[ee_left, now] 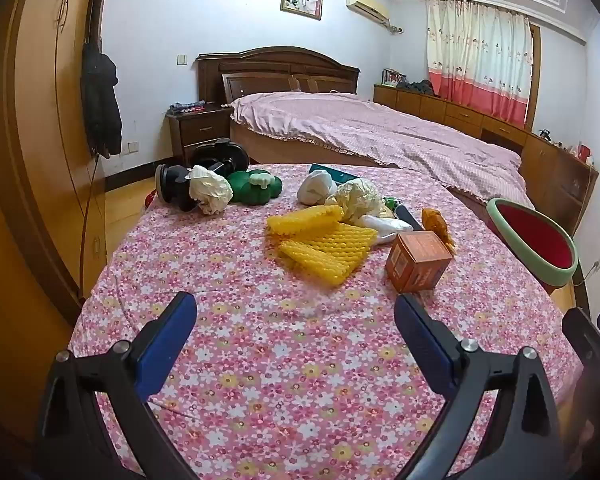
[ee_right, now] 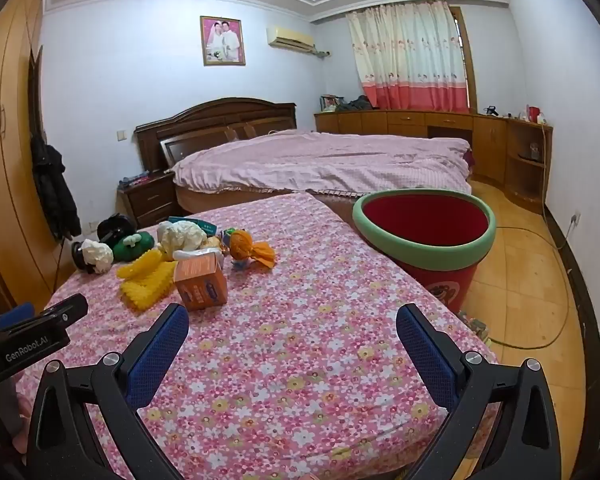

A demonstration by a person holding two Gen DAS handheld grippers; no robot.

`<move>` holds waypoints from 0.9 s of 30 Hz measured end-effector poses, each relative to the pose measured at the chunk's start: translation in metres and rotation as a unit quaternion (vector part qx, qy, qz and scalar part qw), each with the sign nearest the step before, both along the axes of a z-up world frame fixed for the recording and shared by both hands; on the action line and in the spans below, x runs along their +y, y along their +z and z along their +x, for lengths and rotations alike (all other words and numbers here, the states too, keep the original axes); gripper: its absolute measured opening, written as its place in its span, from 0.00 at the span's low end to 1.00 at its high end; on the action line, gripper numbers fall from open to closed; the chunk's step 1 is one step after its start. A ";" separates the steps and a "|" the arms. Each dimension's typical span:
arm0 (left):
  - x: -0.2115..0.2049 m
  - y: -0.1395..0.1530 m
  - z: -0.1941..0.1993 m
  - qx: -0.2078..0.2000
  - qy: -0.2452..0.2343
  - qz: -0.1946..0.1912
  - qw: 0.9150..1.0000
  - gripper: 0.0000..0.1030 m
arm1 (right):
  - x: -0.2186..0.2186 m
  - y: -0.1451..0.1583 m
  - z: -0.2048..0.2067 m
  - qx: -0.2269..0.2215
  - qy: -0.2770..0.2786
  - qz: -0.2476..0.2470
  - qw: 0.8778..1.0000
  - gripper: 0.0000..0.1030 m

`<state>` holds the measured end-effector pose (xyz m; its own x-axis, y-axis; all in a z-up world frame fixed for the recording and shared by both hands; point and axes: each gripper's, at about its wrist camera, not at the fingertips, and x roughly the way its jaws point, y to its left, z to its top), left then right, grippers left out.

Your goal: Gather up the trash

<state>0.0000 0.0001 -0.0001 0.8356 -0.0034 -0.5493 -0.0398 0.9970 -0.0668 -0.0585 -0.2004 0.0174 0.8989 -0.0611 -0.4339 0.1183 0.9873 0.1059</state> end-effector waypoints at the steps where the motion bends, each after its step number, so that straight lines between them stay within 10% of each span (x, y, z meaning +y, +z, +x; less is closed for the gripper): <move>1: 0.000 0.000 0.000 0.001 0.000 0.000 1.000 0.95 | 0.000 0.000 0.000 0.001 0.000 0.000 1.000 1.00; 27: 0.003 -0.004 0.000 0.006 0.004 -0.008 1.000 0.95 | -0.005 -0.005 0.002 0.013 -0.005 0.014 1.000 1.00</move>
